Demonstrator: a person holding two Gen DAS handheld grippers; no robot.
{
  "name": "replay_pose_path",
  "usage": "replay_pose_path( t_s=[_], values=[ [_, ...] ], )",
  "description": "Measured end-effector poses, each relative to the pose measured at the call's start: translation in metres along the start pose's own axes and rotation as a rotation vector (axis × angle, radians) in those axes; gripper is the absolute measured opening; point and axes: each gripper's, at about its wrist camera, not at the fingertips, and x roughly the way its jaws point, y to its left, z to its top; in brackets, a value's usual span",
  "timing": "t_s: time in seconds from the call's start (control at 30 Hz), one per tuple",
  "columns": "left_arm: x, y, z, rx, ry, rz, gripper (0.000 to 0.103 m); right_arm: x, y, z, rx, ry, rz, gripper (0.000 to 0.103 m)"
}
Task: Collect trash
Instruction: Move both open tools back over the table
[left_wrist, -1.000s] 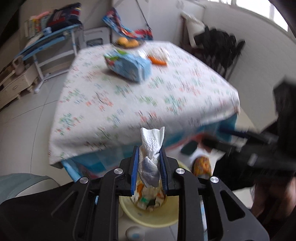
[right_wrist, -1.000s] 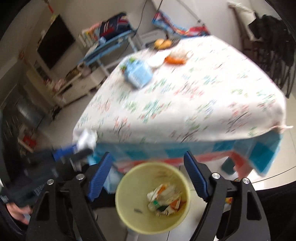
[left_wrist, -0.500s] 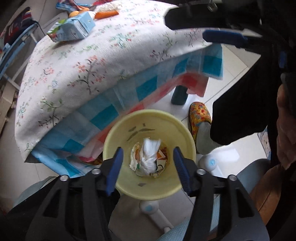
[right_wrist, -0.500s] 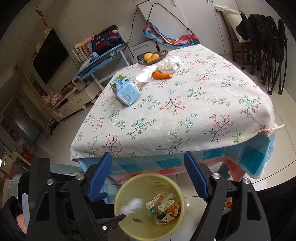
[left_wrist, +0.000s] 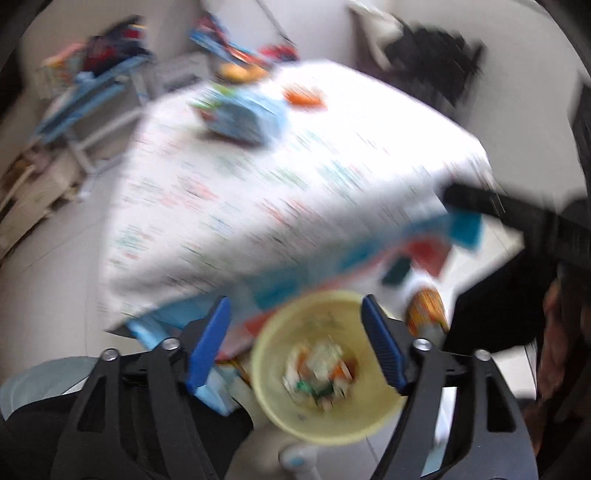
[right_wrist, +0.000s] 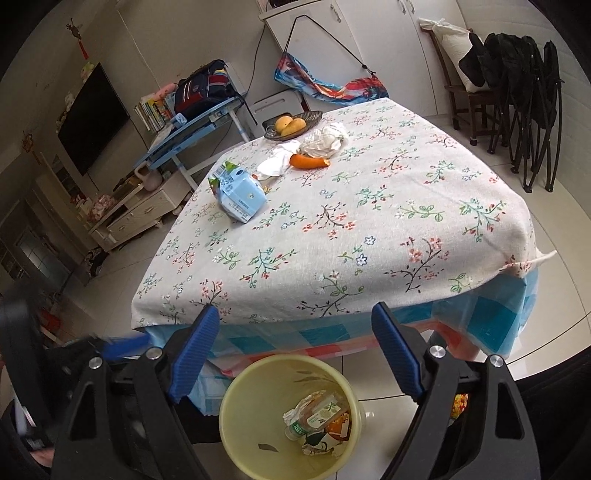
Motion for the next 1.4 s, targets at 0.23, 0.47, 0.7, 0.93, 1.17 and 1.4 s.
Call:
replay_pose_path(
  t_s=[0.23,0.47,0.7,0.93,1.17,1.4],
  values=[
    [-0.02,0.051,0.01,-0.256,-0.131,0.132,0.087,-0.002,0.001,0.001,-0.009,-0.011,-0.012,0.083],
    [-0.037,0.069,0.013,-0.357,-0.218,0.226,0.089,-0.006,0.02,0.003,-0.073,-0.034,-0.005,0.084],
    [-0.053,0.07,0.018,-0.361,-0.301,0.3,0.092,-0.01,0.038,0.004,-0.135,-0.055,0.006,0.086],
    [-0.056,0.078,0.018,-0.41,-0.326,0.307,0.095,-0.013,0.047,0.006,-0.159,-0.076,0.018,0.087],
    [-0.049,0.092,0.02,-0.483,-0.322,0.327,0.095,-0.006,0.043,0.007,-0.173,-0.063,0.013,0.088],
    [-0.049,0.1,0.04,-0.451,-0.333,0.334,0.095,-0.007,0.053,0.022,-0.204,-0.061,0.049,0.088]
  ],
)
